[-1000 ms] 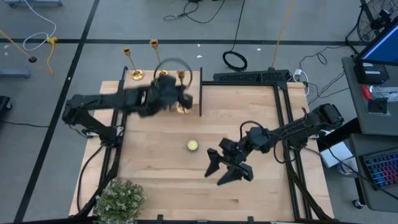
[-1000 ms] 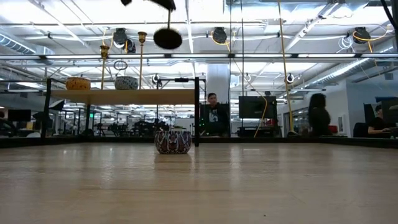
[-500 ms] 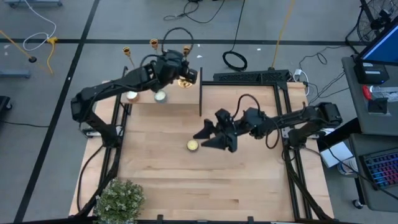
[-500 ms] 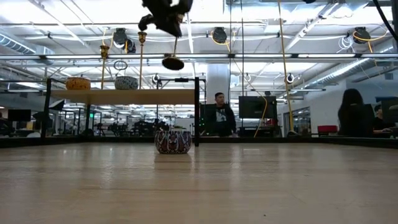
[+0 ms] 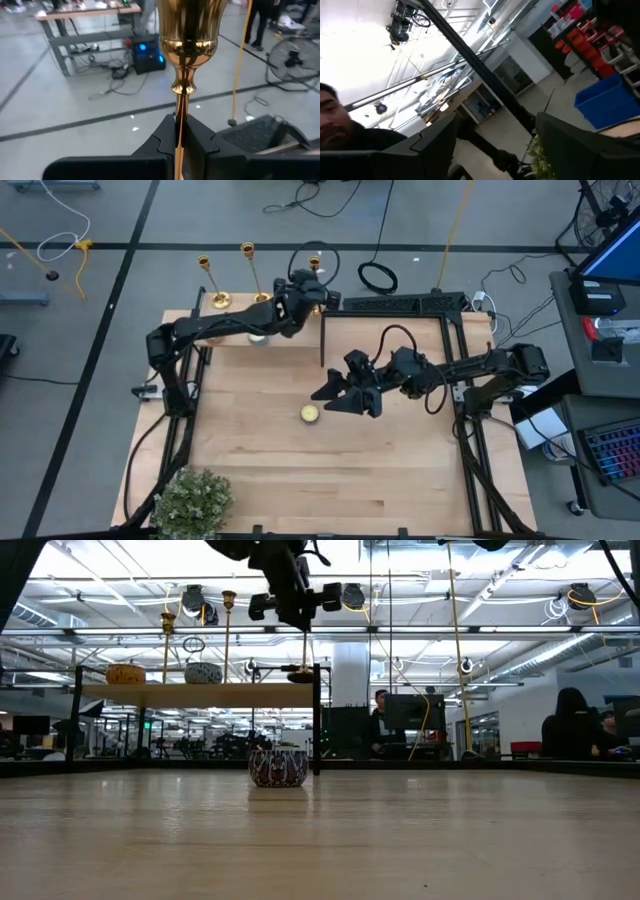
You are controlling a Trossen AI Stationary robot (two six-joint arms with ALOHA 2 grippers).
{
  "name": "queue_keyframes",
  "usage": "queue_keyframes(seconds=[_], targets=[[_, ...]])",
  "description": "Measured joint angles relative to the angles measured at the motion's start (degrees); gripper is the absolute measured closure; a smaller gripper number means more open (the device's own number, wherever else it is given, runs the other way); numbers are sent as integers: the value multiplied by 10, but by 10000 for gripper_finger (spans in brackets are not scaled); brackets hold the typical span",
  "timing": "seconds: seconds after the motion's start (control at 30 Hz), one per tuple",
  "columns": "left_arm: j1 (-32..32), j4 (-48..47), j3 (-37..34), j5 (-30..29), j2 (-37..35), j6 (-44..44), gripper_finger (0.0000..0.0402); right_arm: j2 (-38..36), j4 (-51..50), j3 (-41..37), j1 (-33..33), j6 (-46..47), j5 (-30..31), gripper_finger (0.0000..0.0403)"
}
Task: Pick & Place candle stick holders
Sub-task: Put the gold candle holder on the shelf
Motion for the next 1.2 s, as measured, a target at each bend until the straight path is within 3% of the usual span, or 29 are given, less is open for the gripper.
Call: queue_keyframes(seconds=[0.13, 0.37, 0.57, 0.83, 1.2], targets=[[-3, 44, 0, -34, 13, 38, 386, 0, 0, 0, 1, 17, -20, 138], [6, 42, 0, -87, 13, 44, 386, 0, 0, 0, 10, 37, -61, 138], [29, 33, -1, -52, 13, -7, 386, 0, 0, 0, 16, 39, -73, 138], [46, 78, -68, -41, 2, -49, 386, 0, 0, 0, 23, 41, -87, 138], [38, 115, -89, -46, -4, 0, 386, 0, 0, 0, 24, 39, -87, 138]])
